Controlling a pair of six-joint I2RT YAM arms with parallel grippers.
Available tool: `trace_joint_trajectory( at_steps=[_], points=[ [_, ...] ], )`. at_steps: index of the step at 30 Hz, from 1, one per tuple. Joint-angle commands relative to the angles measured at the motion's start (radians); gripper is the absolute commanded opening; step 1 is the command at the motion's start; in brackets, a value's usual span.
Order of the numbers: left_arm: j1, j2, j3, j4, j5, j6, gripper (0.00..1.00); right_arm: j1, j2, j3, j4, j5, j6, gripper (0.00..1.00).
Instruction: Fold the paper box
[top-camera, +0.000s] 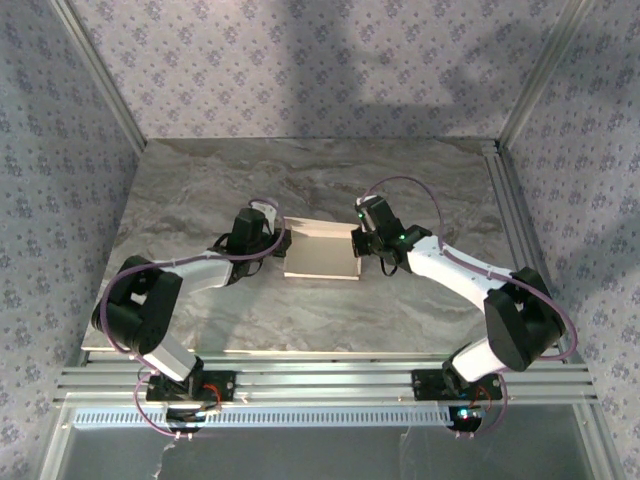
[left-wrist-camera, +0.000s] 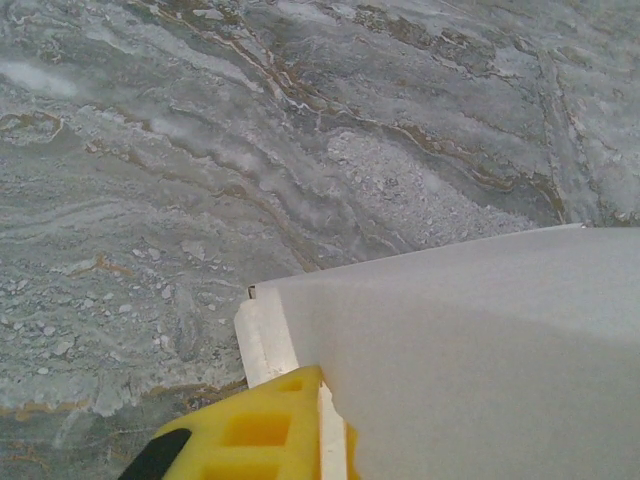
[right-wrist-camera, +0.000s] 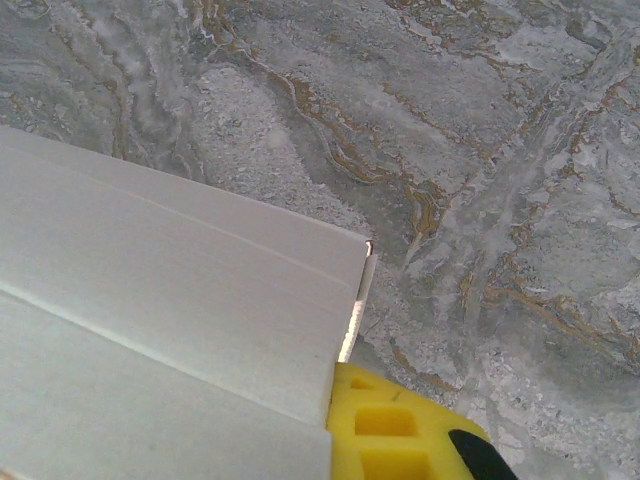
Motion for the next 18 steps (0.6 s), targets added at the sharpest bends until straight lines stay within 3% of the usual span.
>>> trace_joint_trajectory(
  at_steps=[1, 18],
  points=[
    [-0.018, 0.016, 0.009, 0.047, 0.022, -0.034, 0.09, 0.005, 0.026, 0.01, -0.069, -0.03, -0.006, 0.0],
    [-0.06, 0.004, -0.073, 0.1, -0.051, -0.069, 0.06, 0.05, 0.003, -0.054, -0.031, 0.038, 0.002, 0.0]
  ],
)
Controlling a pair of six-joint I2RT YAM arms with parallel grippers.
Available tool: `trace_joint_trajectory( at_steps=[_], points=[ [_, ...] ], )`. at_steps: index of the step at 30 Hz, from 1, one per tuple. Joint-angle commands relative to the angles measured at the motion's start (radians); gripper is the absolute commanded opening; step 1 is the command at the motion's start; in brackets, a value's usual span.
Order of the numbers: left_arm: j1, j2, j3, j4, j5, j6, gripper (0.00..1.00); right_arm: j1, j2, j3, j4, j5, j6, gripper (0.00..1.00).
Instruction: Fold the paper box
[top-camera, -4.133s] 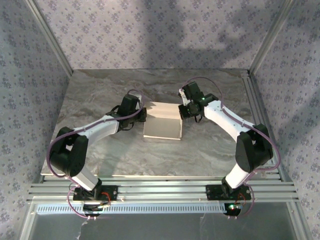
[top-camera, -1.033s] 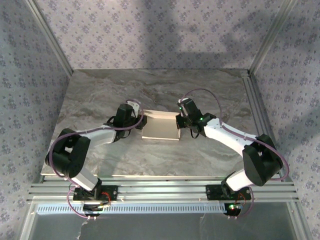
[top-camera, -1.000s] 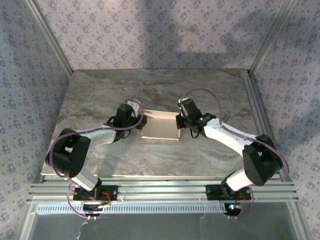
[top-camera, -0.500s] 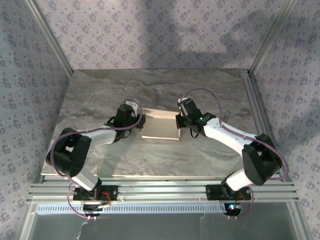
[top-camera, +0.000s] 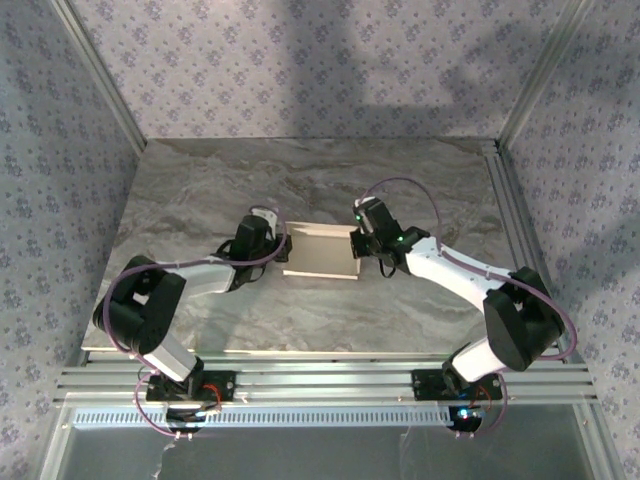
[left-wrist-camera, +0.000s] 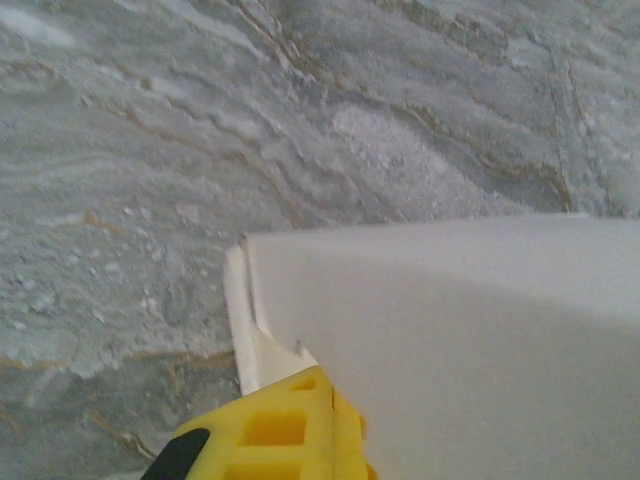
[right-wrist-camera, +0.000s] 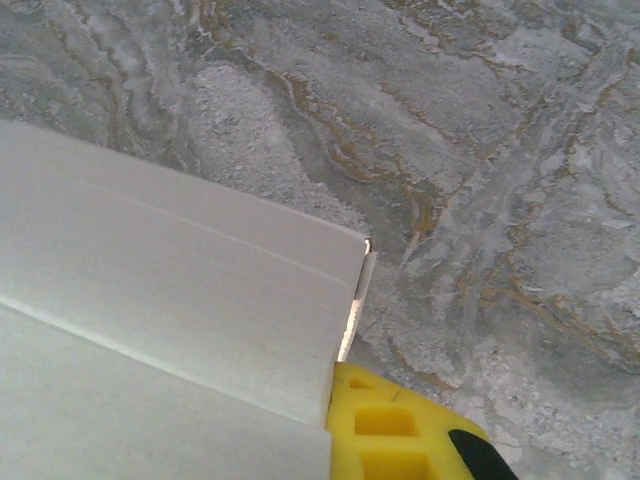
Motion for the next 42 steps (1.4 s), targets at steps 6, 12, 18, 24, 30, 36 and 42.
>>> trace_joint_trajectory(
  at_steps=[6, 12, 18, 24, 30, 36, 42],
  points=[
    [-0.046, -0.019, -0.082, 0.097, -0.039, -0.024, 0.08, 0.056, -0.034, -0.177, 0.047, 0.085, -0.005, 0.0],
    [-0.071, -0.017, -0.11, 0.107, -0.065, -0.047, 0.15, 0.067, -0.082, -0.279, 0.127, 0.099, -0.003, 0.0],
    [-0.097, -0.06, -0.124, 0.063, -0.077, -0.091, 0.36, 0.085, -0.09, -0.319, 0.153, 0.137, -0.007, 0.0],
    [-0.104, -0.141, -0.177, 0.021, -0.067, -0.156, 0.5, 0.088, -0.08, -0.307, 0.142, 0.165, -0.007, 0.0],
    [-0.105, -0.247, -0.227, -0.002, -0.043, -0.207, 0.56, 0.089, -0.072, -0.299, 0.133, 0.167, -0.01, 0.0],
    [-0.109, -0.452, -0.267, -0.092, -0.025, -0.273, 0.55, 0.092, -0.064, -0.287, 0.122, 0.16, -0.015, 0.0],
    [-0.116, -0.731, -0.238, -0.338, -0.063, -0.379, 0.53, 0.093, -0.058, -0.282, 0.122, 0.16, -0.018, 0.0]
  ],
)
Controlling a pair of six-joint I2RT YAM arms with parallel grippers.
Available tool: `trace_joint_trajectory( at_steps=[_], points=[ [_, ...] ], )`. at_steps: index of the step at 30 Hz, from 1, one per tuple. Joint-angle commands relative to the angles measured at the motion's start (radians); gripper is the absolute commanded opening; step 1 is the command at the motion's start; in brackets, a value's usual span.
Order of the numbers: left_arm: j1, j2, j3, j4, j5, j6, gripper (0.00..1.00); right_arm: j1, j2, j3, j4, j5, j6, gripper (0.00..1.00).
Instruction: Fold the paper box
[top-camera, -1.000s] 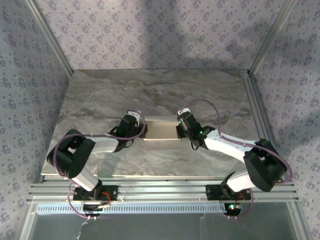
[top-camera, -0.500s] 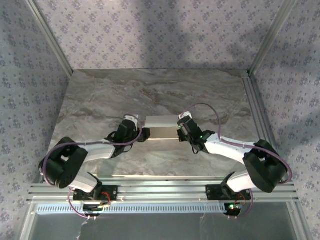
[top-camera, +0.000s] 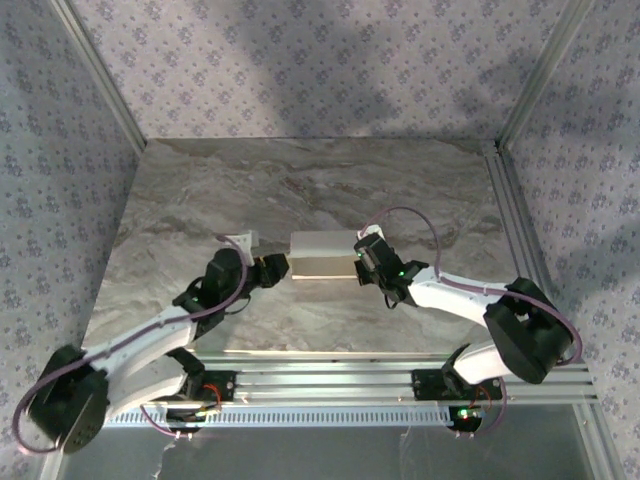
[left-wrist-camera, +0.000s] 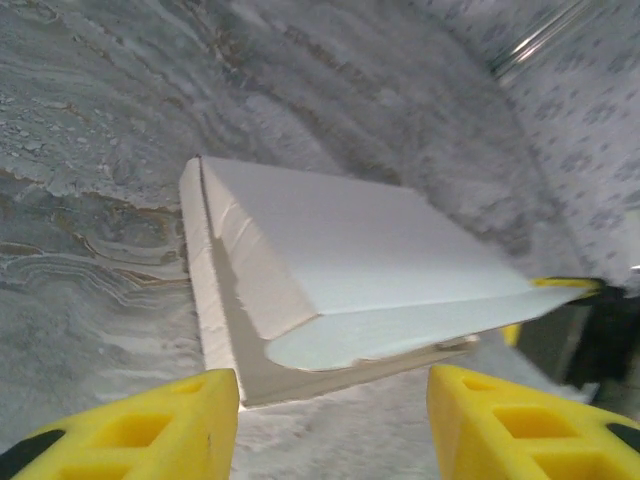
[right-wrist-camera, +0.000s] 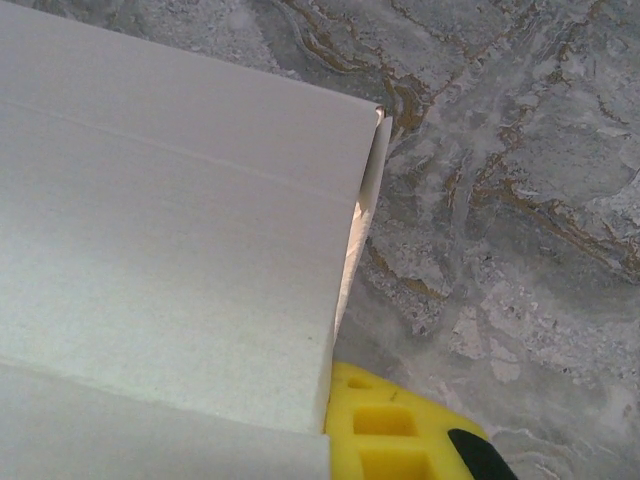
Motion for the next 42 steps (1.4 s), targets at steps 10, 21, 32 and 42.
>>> trace_joint_trajectory(
  at_steps=[10, 21, 32, 42],
  points=[
    [0.073, 0.255, 0.355, -0.353, 0.025, -0.018, 0.51, 0.007, 0.024, 0.011, -0.085, 0.011, -0.019, 0.0],
    [0.012, 0.606, 0.34, -0.174, 0.049, -0.016, 0.2, 0.006, 0.024, 0.029, -0.113, -0.019, -0.011, 0.0],
    [-0.005, 0.597, 0.308, -0.177, -0.012, 0.005, 0.19, 0.016, -0.165, 0.07, -0.354, -0.109, 0.09, 0.47],
    [-0.017, 0.53, 0.327, -0.2, -0.019, -0.005, 0.32, -0.205, -0.294, 0.083, -0.377, -0.363, 0.132, 0.49]
  ],
)
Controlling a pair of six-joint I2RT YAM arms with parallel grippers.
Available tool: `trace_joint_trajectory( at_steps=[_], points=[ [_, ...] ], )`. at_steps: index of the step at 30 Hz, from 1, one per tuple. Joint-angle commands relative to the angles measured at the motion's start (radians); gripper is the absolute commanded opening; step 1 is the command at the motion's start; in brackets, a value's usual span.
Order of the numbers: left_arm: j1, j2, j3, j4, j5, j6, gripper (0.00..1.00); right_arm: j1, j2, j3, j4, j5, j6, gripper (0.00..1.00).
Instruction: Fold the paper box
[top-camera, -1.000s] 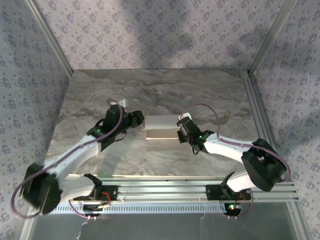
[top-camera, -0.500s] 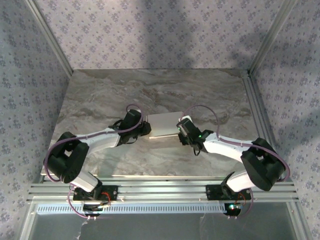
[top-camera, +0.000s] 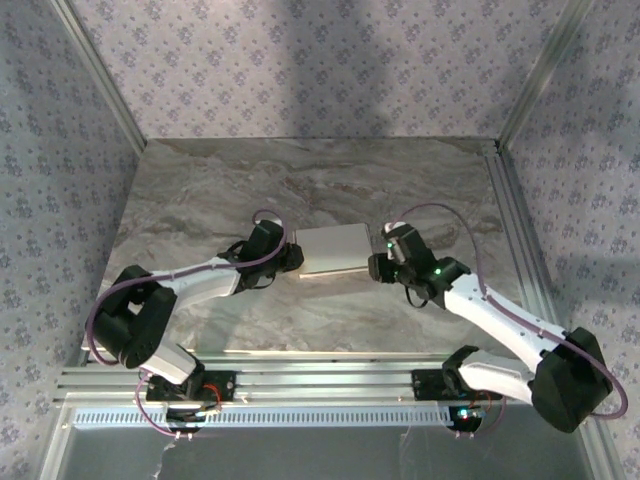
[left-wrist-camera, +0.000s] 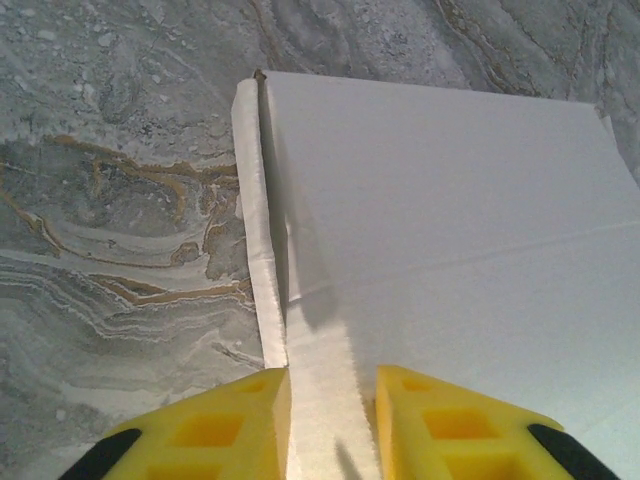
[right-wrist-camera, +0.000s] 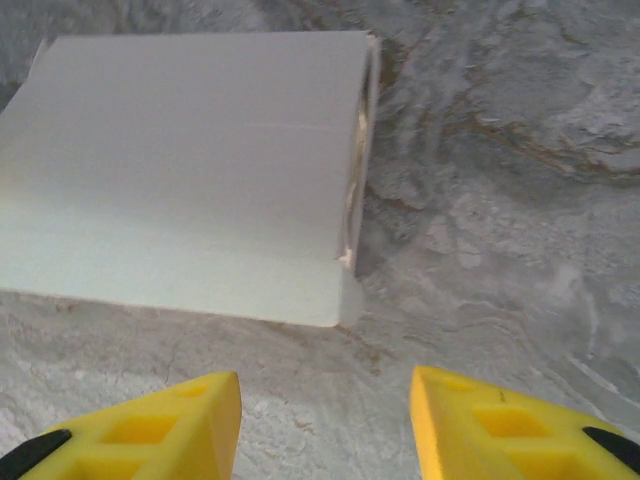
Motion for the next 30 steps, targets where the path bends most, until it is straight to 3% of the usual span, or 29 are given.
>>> trace_joint_trajectory(
  at_steps=[1, 5, 15, 30],
  points=[
    [-0.011, -0.042, -0.006, -0.063, -0.007, 0.008, 0.33, -0.097, 0.016, 0.036, -0.021, -0.15, 0.026, 0.49],
    [-0.009, -0.036, 0.006, -0.065, 0.015, 0.006, 0.4, -0.22, 0.13, 0.085, 0.026, -0.327, 0.031, 0.49],
    [0.006, 0.005, 0.022, -0.026, 0.074, -0.005, 0.43, -0.269, 0.363, 0.232, 0.053, -0.455, 0.024, 0.47],
    [-0.01, -0.089, 0.017, -0.055, 0.068, -0.043, 0.5, -0.284, 0.498, 0.32, -0.012, -0.427, -0.059, 0.45]
  ],
)
